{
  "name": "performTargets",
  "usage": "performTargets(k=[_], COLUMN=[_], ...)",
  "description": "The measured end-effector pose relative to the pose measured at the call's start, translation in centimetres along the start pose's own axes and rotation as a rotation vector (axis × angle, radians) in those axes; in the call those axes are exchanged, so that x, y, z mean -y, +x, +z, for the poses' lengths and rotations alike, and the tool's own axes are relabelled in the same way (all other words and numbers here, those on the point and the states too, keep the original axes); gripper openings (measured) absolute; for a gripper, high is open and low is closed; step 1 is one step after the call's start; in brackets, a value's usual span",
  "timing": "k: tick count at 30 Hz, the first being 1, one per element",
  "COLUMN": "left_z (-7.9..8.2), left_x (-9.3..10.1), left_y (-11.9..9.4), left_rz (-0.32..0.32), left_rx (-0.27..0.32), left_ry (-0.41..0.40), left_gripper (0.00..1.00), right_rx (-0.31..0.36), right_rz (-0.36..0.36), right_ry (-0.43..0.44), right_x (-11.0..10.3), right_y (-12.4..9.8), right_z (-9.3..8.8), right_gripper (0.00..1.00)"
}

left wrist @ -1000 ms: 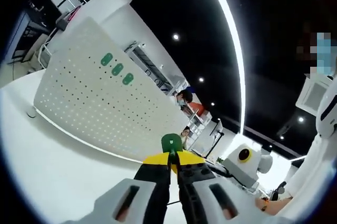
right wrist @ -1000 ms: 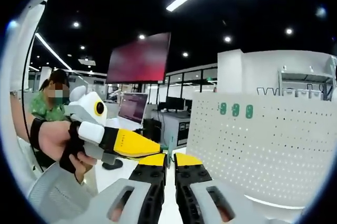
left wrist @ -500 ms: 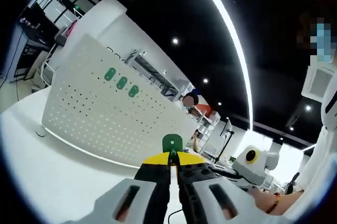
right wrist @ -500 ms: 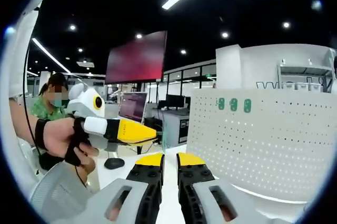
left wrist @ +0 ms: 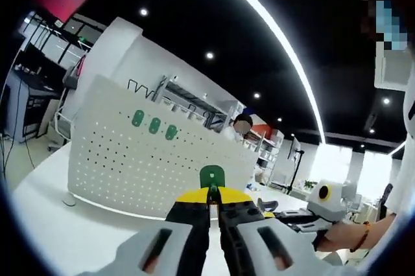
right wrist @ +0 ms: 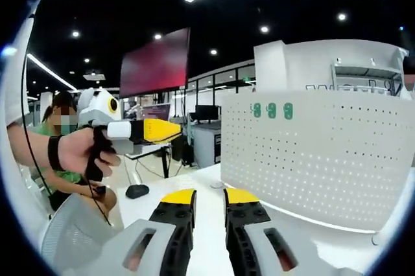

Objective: Insert the hook assembly into the mounting plate slot until the hook locks in place.

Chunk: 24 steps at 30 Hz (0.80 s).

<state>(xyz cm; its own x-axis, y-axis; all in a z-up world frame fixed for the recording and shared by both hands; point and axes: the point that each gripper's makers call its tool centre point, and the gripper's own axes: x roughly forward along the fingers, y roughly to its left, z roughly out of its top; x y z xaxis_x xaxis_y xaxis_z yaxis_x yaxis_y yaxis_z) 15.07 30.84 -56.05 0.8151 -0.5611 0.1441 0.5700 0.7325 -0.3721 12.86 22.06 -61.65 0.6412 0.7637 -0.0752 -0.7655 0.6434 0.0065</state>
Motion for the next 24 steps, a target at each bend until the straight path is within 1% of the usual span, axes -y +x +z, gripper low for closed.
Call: performTargets(k=[1,2,4,6,9,12,14,16,20,22,24], left_z=[0.2,0.5,0.7,0.8,0.9,1.0,1.5,1.7,2.5,2.8,3.4], left_x=[-0.1,-0.3,-0.6,-0.8,-1.4,-1.9,-2.1,-2.3,-3.4,-3.8,-4.1], left_y=[0.1,0.2,0.4,0.5,1.0,1.3,1.6,1.9,2.5,2.7,2.9], left_rz=[0.003,0.014,0.029,0.035,0.056,0.069,0.073,0.076,0.104,0.116,0.130], left_rx=[0.006,0.015,0.018,0.022,0.023,0.022,0.034,0.022,0.028,0.032,0.042], left_ry=[0.003,0.012,0.030,0.048,0.068,0.055,0.090,0.120,0.141,0.159,0.185], left_gripper=[0.03,0.03,0.03,0.03,0.03,0.03,0.03,0.03,0.03,0.03,0.03], right_rx=[-0.004,-0.018,-0.048,-0.036,-0.039,-0.041,-0.048,-0.046,-0.051,-0.049,-0.043], right_rz=[-0.002,-0.007,-0.016,-0.014,-0.024,-0.036,-0.043,-0.047,-0.071,-0.071,-0.073], right_ry=[-0.008,-0.027,-0.022,-0.019,-0.018,0.009,0.009,0.017,-0.002,0.016,0.015], right_x=[0.1,0.2,0.4,0.6,1.0,1.7,2.0,2.2,2.7,2.8,2.9], right_y=[-0.1,-0.3,-0.6,-1.0,-1.6,-2.1,-2.4,-2.7,-3.1,-3.3,-3.5], right_z=[-0.3,-0.6,-1.2,-1.1,-1.2,-1.6,-1.8,-1.9,-2.3,-2.4,-2.3], right_gripper=[0.25,0.26,0.26,0.27,0.30,0.35,0.34,0.34,0.34,0.34,0.35])
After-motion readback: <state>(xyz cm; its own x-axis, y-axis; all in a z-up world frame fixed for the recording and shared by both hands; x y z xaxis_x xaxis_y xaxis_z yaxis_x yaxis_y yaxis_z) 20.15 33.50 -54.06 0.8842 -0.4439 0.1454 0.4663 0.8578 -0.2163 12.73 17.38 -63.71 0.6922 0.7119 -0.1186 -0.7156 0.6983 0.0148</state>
